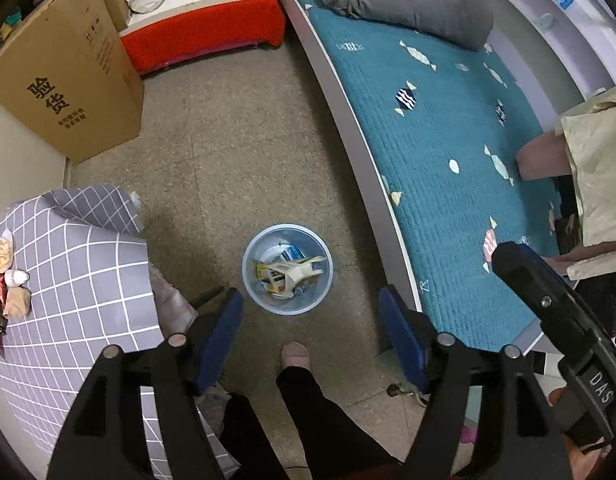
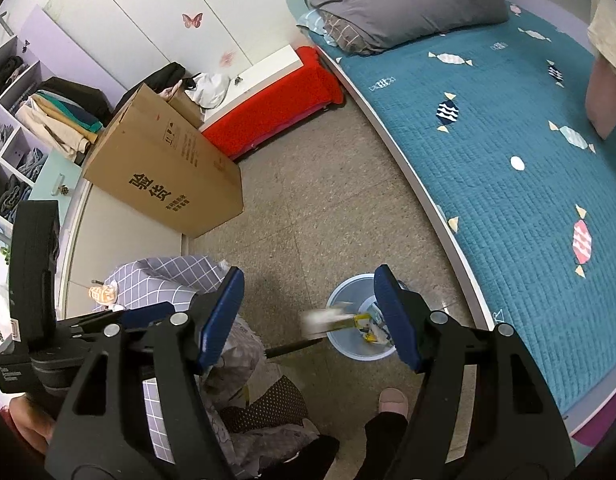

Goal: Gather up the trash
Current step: 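Carry the medicine box and teal tube to the bucket and open both tools, then move both open tools back over the table, then grasp the tan cloth with the left tool while the right tool grasps the small white bottle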

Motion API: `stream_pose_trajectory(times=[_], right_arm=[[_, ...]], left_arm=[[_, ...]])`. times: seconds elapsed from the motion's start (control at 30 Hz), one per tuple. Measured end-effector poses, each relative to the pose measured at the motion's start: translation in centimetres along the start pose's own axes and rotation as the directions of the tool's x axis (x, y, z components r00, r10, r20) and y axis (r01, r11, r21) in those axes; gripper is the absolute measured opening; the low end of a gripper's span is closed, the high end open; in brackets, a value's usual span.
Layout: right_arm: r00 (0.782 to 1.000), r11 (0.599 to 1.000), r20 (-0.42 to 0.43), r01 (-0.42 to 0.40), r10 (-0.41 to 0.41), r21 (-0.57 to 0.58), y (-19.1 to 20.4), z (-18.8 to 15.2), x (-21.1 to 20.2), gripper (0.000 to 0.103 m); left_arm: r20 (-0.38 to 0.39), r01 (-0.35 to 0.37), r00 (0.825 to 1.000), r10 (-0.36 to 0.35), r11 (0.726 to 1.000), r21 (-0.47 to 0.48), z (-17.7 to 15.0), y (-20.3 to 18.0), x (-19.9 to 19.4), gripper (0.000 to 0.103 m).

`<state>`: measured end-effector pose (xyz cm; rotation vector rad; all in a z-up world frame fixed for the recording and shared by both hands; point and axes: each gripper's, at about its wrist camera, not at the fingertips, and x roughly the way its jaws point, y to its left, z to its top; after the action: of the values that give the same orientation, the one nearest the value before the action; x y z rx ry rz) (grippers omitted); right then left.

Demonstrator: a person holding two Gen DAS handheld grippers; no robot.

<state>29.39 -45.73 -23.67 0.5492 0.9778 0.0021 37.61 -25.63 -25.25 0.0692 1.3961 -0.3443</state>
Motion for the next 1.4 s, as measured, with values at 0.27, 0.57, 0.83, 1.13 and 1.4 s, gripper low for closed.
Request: stream_pose_trajectory(times=[0.27,0.57,0.83,1.13,1.4], right_arm=[[0.999,0.999,-0.028,-0.032,0.031,-0.030,1.5,-0.3,0.8,0.067],[0.988,0.981,-0.112,-0.121,0.104,-0.154,9.0,-2.6,3.7,0.067],[0.967,0.935,-0.192,-0.215,0.165,-0.282,19.7,-5.7,7.0,0.067],[0.951,0.886,-0.256,-0.262,0.171,-0.382,30.9,-9.4,12.4,0.067],[0.956,0.885,-0.267,-0.228,0.123,-0.407,35.7,-10.6,17.7,0.067]], left_arm=[[0.026,-0.006,1.000,0.008,0.999,-0.053,-0.9,1.4,-1.3,0.070],[0.080,-0.026,0.996,0.043,0.979,-0.204,-4.4,8.7,-4.5,0.070],[0.109,-0.033,0.990,0.084,0.914,-0.403,-8.9,20.1,-7.4,0.070],[0.130,0.008,0.988,0.086,0.804,-0.594,-12.2,33.8,-8.0,0.070],[0.108,0.004,0.991,0.078,0.791,-0.611,-11.0,40.4,-4.8,0.070]])
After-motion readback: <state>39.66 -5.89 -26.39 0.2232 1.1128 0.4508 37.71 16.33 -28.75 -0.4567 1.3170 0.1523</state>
